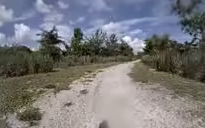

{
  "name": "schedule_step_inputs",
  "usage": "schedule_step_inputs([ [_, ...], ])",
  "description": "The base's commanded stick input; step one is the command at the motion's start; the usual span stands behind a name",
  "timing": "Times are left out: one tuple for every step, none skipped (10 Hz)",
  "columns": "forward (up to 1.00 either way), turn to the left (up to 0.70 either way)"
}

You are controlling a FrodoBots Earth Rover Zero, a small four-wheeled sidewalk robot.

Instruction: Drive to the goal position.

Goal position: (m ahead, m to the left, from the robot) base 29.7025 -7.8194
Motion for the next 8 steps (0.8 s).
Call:
schedule_step_inputs([
  [0.85,0.0],
  [0.85,0.0],
  [0.85,0.0],
  [0.85,0.0],
  [0.85,0.0],
  [0.85,0.0],
  [0.85,0.0],
  [0.85,0.0],
])
